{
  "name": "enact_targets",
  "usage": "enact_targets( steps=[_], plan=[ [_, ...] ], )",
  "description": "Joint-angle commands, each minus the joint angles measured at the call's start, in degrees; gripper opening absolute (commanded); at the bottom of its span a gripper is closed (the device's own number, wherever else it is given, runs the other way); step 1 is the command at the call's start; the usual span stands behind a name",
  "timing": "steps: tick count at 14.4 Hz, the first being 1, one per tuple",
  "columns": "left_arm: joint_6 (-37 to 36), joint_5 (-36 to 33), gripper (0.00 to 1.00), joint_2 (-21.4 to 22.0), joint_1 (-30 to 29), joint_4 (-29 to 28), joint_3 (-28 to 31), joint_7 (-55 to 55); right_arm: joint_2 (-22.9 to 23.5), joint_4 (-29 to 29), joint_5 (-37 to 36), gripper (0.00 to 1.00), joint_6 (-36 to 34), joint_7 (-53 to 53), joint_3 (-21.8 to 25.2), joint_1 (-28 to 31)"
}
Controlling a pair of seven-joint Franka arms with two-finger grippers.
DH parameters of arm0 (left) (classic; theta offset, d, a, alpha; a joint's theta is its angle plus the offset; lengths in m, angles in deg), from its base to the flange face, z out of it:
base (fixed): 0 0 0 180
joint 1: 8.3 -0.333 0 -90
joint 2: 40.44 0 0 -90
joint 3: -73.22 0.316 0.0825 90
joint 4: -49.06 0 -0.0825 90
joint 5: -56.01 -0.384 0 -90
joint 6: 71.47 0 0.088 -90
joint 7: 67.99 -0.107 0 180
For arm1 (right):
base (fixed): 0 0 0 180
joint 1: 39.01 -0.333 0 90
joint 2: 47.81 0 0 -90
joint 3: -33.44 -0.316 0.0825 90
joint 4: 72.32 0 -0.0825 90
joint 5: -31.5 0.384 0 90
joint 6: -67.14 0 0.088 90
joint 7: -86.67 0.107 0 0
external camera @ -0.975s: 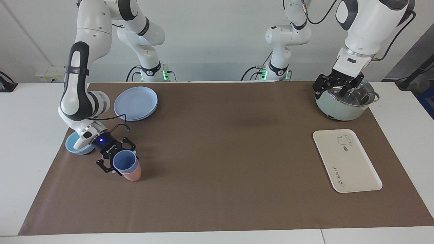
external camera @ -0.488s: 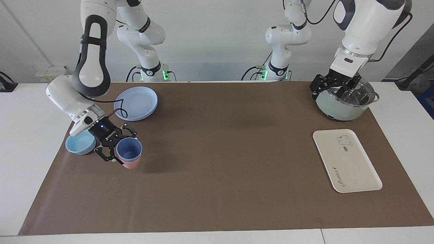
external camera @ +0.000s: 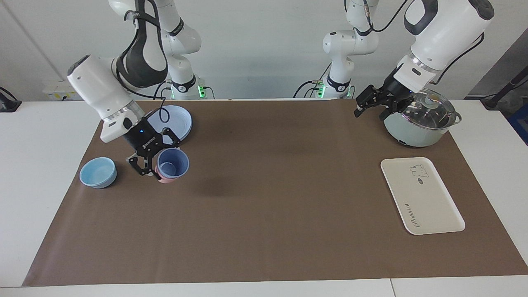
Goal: Place cup on tray
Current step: 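Lift the blue cup with the right gripper toward the left gripper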
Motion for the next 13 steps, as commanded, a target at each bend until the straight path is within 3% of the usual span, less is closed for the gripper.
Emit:
enact_targets(
  steps=[1,4,6,13],
  plan=[
    [8.32,6.61,0.87,-4.16,5.77,0.07,0.45,8.28,0.17,-1.99,-7.05,0.0,-1.68,6.07,0.11,-3.77],
    [17.64,12.16,0.78,-6.98,10.79,0.34,0.45,12.7,0.17,-3.22,-15.49,0.0,-3.69,12.58,0.02,-8.43],
    [24.94,12.61,0.65,-8.29,14.48,0.77,0.45,16.82,0.17,-3.84,-18.49,0.0,-5.1,15.31,0.02,-10.81],
    [31.65,12.52,0.59,-10.23,22.75,0.07,0.54,19.91,-0.18,-4.02,-23.6,0.0,-7.74,16.9,-0.16,-13.01]
  ],
)
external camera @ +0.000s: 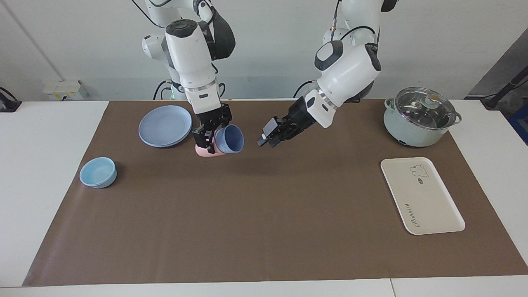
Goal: Place cup on tray
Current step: 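Lift the blue cup with the right gripper toward the left gripper, then grasp the blue cup with the left gripper from the right gripper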
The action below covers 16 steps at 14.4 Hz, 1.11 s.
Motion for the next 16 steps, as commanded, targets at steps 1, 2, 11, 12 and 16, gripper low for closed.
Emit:
enact_targets(
  steps=[1,2,11,12,16],
  plan=[
    [1.58,0.95,0.58,-0.93,2.98,-0.15,1.05,0.88,-0.37,-0.86,-2.83,0.0,-1.91,1.71,0.03,-0.37],
    [2.01,0.86,0.55,-0.93,3.77,-0.85,1.05,0.97,-0.37,-0.86,-2.92,0.0,-1.91,1.71,0.03,-0.37],
    [5.97,0.6,0.18,-0.75,8.35,-3.05,1.05,2.55,-0.37,-0.94,-2.83,0.0,-1.47,1.71,-0.15,-0.2],
    [5.97,0.51,0.04,-0.75,8.35,-3.05,1.05,2.55,-0.37,-0.94,-2.83,0.0,-1.38,1.71,-0.15,-0.2],
    [5.97,0.33,0.0,-0.75,8.18,-2.61,1.05,2.46,-0.37,-0.94,-2.83,0.0,-1.2,1.79,-0.15,-0.2]
  ],
)
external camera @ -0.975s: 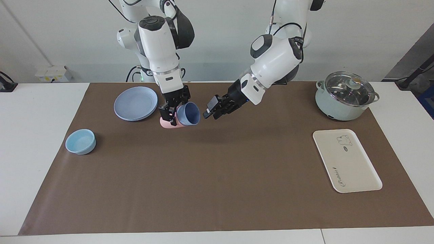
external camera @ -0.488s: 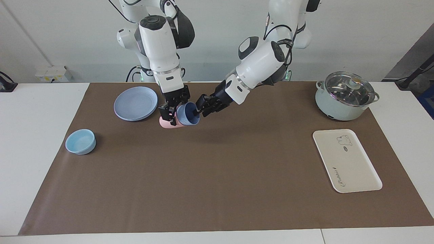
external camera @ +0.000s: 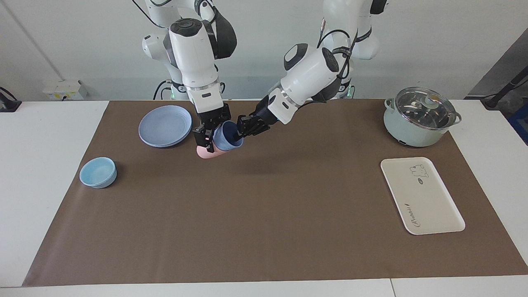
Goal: Place cup on tray
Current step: 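Grasp the blue cup with the left gripper from the right gripper, then carry the blue cup with the left gripper while the right gripper withdraws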
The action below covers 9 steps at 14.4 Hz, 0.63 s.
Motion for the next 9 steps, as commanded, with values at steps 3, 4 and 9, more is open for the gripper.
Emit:
enact_targets(
  steps=[3,4,9],
  plan=[
    [-1.42,0.07,0.0,0.37,-0.43,1.08,0.55,0.22,-0.34,-0.5,-1.39,0.0,-0.11,1.73,-0.22,0.07],
    [-3.26,-0.01,0.0,0.19,-1.39,2.57,0.82,0.22,-0.34,-0.5,-1.39,0.0,-0.11,1.73,-0.22,0.07],
    [-15.04,-6.86,0.0,-2.62,-9.64,10.31,0.82,0.31,-0.34,-0.5,-1.39,0.0,-0.02,1.73,-0.22,0.07]
  ],
)
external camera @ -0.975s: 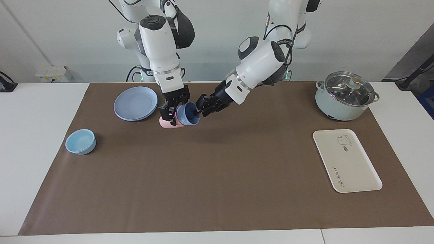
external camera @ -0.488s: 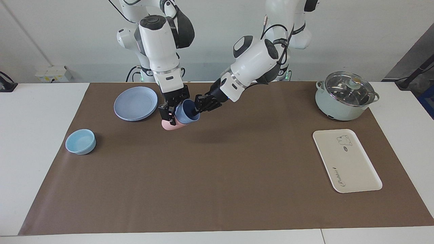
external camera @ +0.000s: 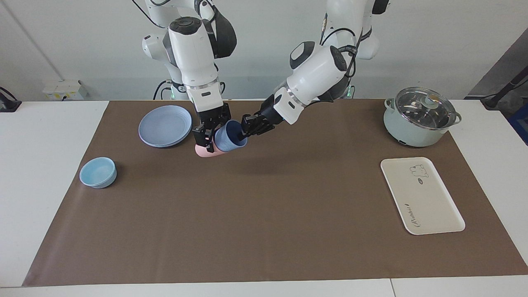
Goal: Place cup on tray
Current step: 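Carry the blue cup with the left gripper while the right gripper withdraws, then lower the blue cup onto the cream tray and open the left gripper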
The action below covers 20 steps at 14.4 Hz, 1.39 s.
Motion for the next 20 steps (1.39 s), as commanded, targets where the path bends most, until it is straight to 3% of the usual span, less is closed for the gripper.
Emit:
enact_targets(
  steps=[1,6,9,12,16,20],
  plan=[
    [-5.98,-4.95,0.0,-2.48,-6.3,5.18,0.32,0.4,-0.69,-0.11,-1.39,0.0,-0.79,1.7,-0.13,0.26],
    [-10.74,-16.7,0.0,-2.4,-17.55,6.42,0.23,-0.56,-0.6,-0.11,-0.69,0.0,0.0,1.79,-0.04,0.87],
    [-13.54,-23.84,0.0,-1.96,-24.31,5.19,0.32,-8.35,0.1,0.5,3.6,0.0,6.31,0.39,0.31,4.82],
    [-15.75,-28.41,0.0,-1.78,-31.78,4.84,0.32,-18.73,1.5,1.47,16.93,0.0,12.55,-8.27,0.31,10.6],
    [-11.82,-29.83,0.0,1.2,-42.76,-3.05,0.32,-38.66,8.26,1.04,49.95,0.0,17.22,-37.78,0.4,19.05],
    [-2.85,-29.83,0.0,2.79,-46.56,-11.49,0.32,-43.53,14.32,-0.63,65.98,0.0,16.62,-46.0,0.05,25.47]
  ],
)
